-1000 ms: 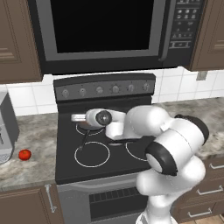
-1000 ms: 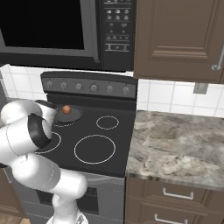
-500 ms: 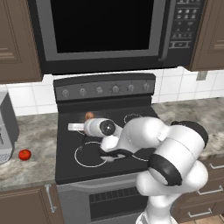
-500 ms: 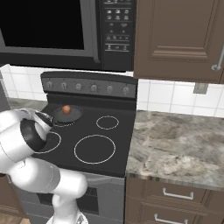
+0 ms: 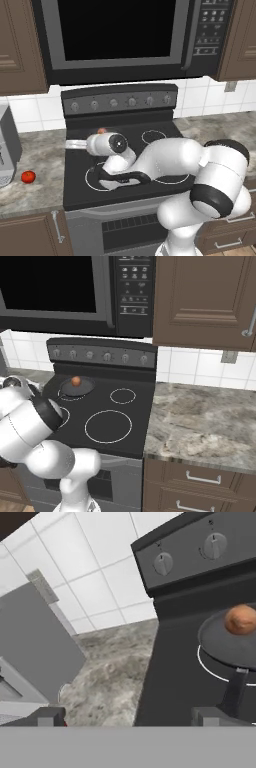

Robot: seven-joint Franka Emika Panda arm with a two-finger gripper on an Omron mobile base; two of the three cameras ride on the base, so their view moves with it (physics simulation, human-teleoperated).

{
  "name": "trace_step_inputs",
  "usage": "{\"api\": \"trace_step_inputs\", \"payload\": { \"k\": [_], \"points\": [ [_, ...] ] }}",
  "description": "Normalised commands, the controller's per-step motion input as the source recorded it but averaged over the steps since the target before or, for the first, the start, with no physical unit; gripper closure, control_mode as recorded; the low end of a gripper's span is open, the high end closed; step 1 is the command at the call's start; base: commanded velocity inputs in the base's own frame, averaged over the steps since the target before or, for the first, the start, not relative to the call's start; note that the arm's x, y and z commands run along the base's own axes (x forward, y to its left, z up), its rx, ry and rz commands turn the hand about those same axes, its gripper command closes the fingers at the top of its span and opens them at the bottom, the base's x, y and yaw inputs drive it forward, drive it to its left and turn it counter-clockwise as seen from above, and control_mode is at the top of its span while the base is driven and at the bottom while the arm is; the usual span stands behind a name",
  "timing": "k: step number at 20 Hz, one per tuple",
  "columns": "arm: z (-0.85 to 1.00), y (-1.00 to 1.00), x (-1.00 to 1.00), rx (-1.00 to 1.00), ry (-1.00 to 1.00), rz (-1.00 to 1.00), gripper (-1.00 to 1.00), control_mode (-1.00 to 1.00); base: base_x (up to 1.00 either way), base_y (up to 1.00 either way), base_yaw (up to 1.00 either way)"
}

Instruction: Put the tomato and onion in the pan. Then turn on the rear left burner and set the heat to medium.

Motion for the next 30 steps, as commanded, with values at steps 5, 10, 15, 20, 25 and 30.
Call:
{"api": "trace_step_inputs", "payload": {
  "k": [5,10,15,20,25,30],
  "points": [
    [0.64,0.41,-0.19,-0.1,0.07,0.0,-1.0,-1.0,0.0,0.0,0.0],
    [0.08,0.3,-0.1,-0.12,0.07,0.0,-1.0,-1.0,0.0,0.0,0.0],
    [-0.02,0.24,-0.07,-0.03,0.03,0.01,-1.0,-1.0,0.0,0.0,0.0],
    [-0.1,0.2,-0.15,0.0,0.0,0.08,-1.0,-1.0,0.0,0.0,0.0],
    [-0.15,0.17,-0.21,0.0,0.0,0.14,-1.0,-1.0,0.0,0.0,0.0],
    [-0.22,0.17,-0.14,0.0,0.0,0.15,-1.0,-1.0,0.0,0.0,0.0]
  ]
}}
